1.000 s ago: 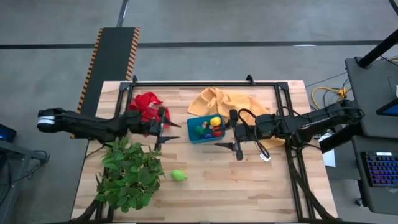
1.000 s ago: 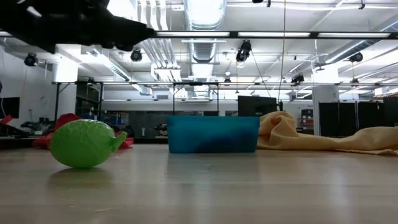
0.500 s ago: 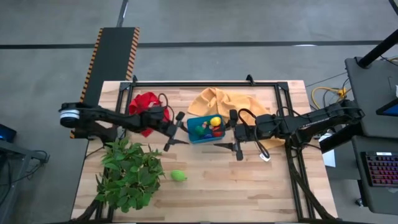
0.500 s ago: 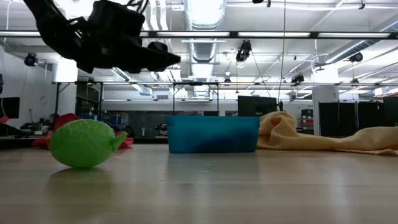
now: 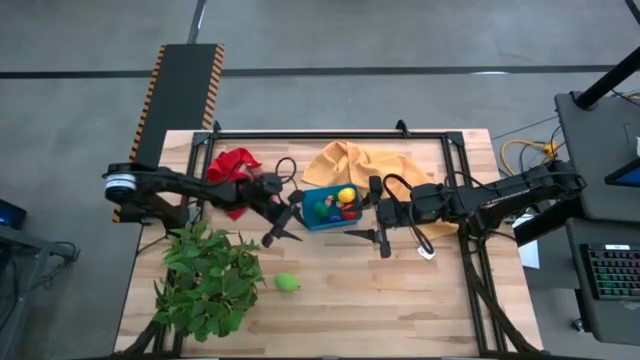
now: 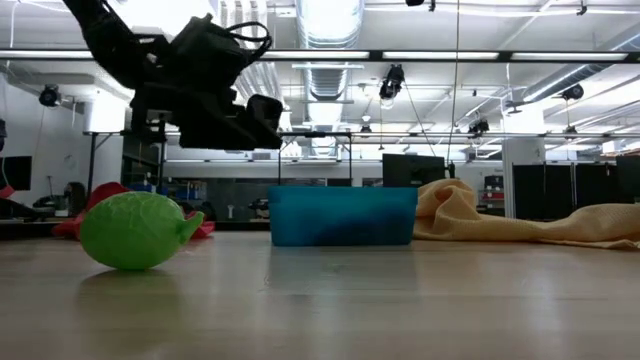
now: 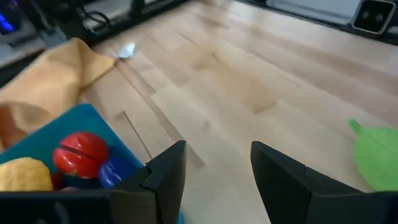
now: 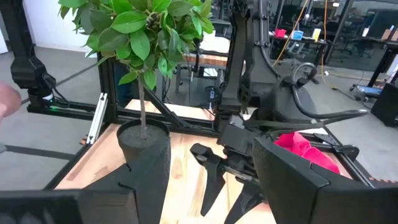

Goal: Pick and placing Produce into tupperware
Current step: Put the green guava into the blue bin

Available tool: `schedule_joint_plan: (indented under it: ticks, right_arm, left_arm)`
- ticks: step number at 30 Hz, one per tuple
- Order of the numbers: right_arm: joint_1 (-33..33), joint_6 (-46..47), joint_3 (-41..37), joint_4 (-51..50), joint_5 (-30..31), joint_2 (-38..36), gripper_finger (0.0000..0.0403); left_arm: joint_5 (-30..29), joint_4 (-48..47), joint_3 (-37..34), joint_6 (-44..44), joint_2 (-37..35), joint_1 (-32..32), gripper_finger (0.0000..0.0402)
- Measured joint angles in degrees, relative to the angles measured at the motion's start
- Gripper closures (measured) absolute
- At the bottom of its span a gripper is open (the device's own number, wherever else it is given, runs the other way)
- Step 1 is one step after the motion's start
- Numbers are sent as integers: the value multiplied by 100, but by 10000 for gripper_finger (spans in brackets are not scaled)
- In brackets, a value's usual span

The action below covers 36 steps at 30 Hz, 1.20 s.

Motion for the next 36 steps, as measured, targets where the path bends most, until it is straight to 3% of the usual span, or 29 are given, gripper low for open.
schedule_joint_plan:
  ticks: [5, 13, 19, 32, 36]
  right_arm:
    - [0, 2, 0, 36, 9, 0, 184]
    - [0, 0, 0, 41, 9, -2, 184]
    - [0, -2, 0, 41, 9, -2, 183]
    - [-2, 44, 0, 41, 11, -2, 183]
    - [-2, 44, 2, 41, 12, -2, 183]
  left_arm:
    - [-55, -593, 259, 368, -146, -29, 221]
    - [-625, -1008, 316, 1301, -223, -525, 148]
    - [-651, -1098, 307, 1691, -230, -1121, 140]
    - [-763, -1418, 307, 1375, -245, -1461, 139]
    - [-789, -1486, 314, 826, -248, -1560, 139]
